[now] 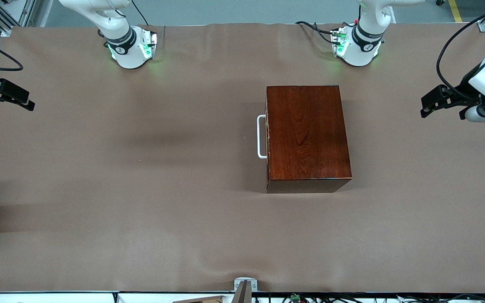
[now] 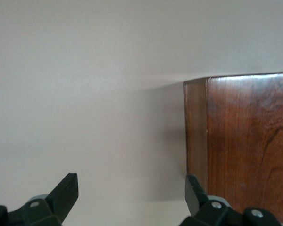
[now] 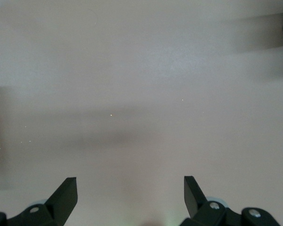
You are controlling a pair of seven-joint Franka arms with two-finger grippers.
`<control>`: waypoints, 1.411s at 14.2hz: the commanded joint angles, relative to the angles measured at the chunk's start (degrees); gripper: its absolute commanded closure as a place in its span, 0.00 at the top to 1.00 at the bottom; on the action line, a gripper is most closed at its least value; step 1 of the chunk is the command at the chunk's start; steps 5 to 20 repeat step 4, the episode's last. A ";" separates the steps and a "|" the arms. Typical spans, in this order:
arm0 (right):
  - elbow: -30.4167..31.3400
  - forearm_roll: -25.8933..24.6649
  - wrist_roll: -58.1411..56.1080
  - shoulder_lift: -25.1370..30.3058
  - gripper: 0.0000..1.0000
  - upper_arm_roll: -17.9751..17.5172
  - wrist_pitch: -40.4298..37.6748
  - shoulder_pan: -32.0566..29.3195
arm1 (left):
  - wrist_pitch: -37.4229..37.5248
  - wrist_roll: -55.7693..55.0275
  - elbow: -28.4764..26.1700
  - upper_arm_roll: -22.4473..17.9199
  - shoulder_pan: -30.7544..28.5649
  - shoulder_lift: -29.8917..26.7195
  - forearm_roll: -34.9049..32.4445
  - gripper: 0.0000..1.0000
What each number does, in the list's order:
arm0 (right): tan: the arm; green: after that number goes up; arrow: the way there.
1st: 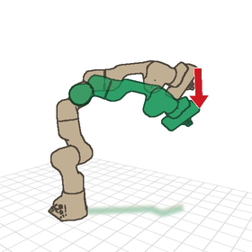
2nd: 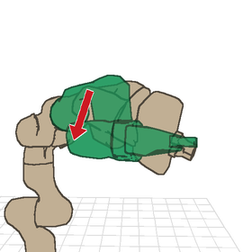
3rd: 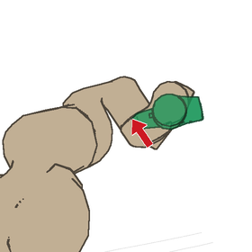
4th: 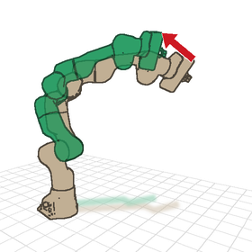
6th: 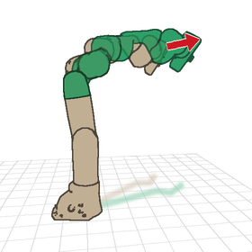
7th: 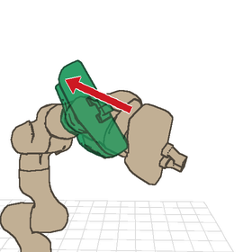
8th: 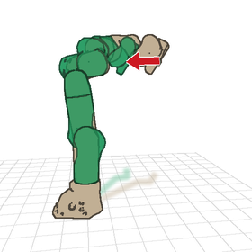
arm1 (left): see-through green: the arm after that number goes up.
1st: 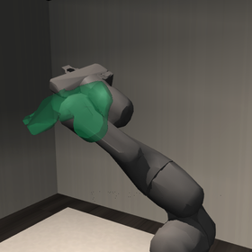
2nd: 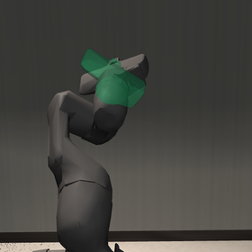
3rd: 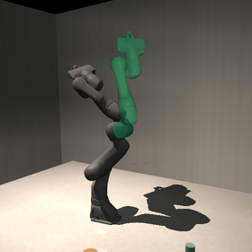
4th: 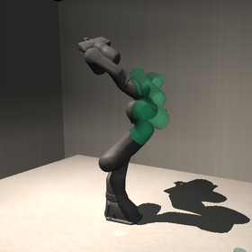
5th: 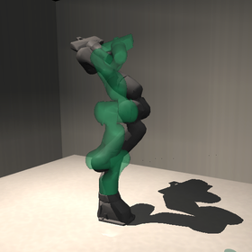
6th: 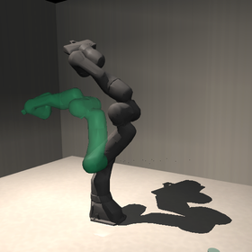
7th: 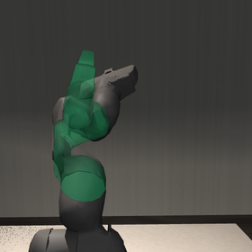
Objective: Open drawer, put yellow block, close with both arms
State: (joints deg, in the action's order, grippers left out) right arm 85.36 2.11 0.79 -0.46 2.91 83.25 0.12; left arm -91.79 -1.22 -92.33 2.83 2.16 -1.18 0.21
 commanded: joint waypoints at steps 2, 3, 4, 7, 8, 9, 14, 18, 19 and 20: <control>-0.02 -0.09 0.53 0.11 1.00 -0.01 -0.19 0.06 | 1.70 0.34 0.49 0.51 -0.40 -0.49 0.14 1.00; -0.02 -0.09 0.53 0.02 1.00 -0.01 -0.28 0.15 | 1.88 0.34 0.49 0.51 -0.40 -0.49 0.14 1.00; -0.02 -0.09 0.53 0.11 1.00 -0.01 -0.28 0.15 | 1.88 0.43 0.49 0.51 -0.49 -0.49 0.14 1.00; -0.02 -0.09 0.53 0.11 1.00 -0.01 -0.28 0.15 | 1.88 0.43 0.49 0.51 -0.49 -0.49 0.14 1.00; -0.02 -0.09 0.53 0.11 1.00 -0.01 -0.28 0.15 | 1.88 0.43 0.49 0.51 -0.49 -0.49 0.14 1.00; -0.02 -0.09 0.53 0.11 1.00 -0.01 -0.28 0.15 | 1.88 0.43 0.49 0.51 -0.49 -0.49 0.14 1.00; -0.02 -0.09 0.53 0.11 1.00 -0.01 -0.28 0.15 | 1.88 0.43 0.49 0.51 -0.49 -0.49 0.14 1.00; -0.02 -0.09 0.53 0.11 1.00 -0.01 -0.28 0.15 | 1.88 0.43 0.49 0.51 -0.49 -0.49 0.14 1.00; -0.02 -0.09 0.53 0.11 1.00 -0.01 -0.28 0.15 | 1.88 0.43 0.49 0.51 -0.49 -0.49 0.14 1.00; -0.02 -0.09 0.53 0.11 1.00 -0.01 -0.28 0.15 | 1.88 0.43 0.49 0.51 -0.49 -0.49 0.14 1.00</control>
